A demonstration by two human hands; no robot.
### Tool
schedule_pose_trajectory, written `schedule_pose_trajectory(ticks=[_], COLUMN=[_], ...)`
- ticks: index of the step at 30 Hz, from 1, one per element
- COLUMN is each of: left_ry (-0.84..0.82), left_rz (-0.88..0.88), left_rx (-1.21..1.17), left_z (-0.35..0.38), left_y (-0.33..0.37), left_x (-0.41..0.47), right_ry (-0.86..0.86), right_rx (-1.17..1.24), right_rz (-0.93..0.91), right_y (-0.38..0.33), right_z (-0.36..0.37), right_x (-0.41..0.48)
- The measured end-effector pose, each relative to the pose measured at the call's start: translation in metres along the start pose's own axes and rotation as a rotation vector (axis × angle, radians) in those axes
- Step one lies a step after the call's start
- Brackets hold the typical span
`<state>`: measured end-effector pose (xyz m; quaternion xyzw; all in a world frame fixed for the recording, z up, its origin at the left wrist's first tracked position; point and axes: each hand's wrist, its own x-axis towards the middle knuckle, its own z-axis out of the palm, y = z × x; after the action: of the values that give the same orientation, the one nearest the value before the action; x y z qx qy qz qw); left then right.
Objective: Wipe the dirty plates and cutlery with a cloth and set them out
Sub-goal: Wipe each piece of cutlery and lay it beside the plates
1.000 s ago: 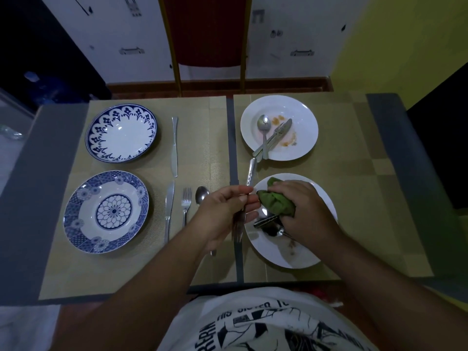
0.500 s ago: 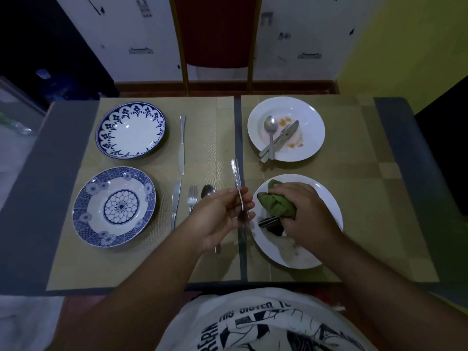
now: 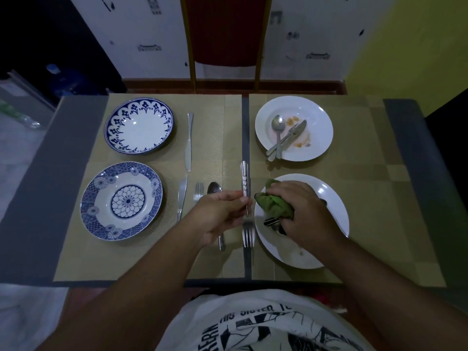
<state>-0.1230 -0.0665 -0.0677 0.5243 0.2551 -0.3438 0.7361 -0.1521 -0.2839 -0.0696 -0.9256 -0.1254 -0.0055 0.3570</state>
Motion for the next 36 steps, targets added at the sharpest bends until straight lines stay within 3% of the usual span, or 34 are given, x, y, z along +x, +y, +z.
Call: schedule_pose_trajectory(ticks=[19,27,33,36], left_ry=[0.152,0.263,0.282,0.311], left_rz=[0.078,0.073,0.071,0.135], left_rx=[-0.015,0.33,0.445,0.705], left_z=[-0.054,-0.081,-0.087,-0.093], left_y=[0.1,0.136,0.141,0.139], left_x=[0.085,0.147,0.164,0.168], right_ry=[-0.049,-0.096,-0.128,-0.136], right_rx=[-0.076,-0.052,-0.018,-0.01], right_rz=[-0.095,-0.032,0.023,0.025], right_y=[-0.006,-0.005,-0.003,-0.001], right_z=[0.024,0.048,0.063,0.067], right_x=[0.102,0.139,0.152,0.158])
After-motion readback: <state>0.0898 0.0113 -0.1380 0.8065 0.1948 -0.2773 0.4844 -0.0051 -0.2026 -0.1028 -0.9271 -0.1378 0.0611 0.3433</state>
